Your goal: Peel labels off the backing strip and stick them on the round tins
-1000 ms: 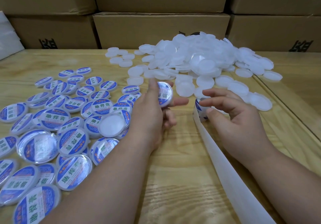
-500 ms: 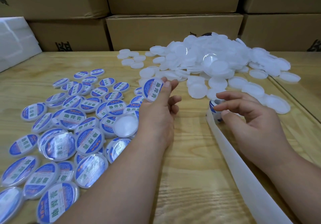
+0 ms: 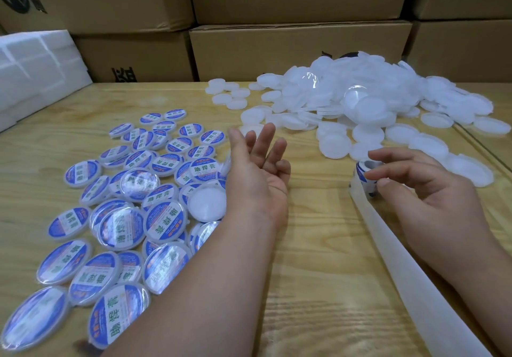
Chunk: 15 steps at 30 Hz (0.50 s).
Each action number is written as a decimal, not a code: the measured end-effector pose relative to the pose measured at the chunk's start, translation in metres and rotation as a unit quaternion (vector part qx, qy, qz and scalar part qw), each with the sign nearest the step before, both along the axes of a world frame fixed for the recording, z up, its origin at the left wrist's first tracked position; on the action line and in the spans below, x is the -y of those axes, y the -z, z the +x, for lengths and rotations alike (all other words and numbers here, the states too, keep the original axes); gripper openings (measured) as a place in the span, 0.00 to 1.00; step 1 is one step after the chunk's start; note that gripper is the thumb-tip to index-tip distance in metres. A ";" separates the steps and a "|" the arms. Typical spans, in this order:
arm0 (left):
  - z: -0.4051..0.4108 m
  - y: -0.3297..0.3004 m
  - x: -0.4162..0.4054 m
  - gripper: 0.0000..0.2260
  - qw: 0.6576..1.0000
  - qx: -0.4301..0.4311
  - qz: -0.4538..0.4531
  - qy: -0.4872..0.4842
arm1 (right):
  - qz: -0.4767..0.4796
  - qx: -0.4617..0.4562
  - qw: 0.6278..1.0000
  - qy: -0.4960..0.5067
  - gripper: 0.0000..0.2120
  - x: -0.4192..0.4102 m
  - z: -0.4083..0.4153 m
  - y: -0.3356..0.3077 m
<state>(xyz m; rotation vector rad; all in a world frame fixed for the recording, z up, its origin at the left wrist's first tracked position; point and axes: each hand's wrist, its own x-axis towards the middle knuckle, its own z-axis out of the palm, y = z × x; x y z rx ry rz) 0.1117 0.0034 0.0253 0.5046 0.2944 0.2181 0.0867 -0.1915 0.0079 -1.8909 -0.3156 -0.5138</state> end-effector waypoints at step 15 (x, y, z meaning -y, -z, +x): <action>0.004 0.025 0.041 0.21 0.645 0.033 0.760 0.068 | 0.045 -0.003 0.995 0.091 0.06 0.005 0.004 0.000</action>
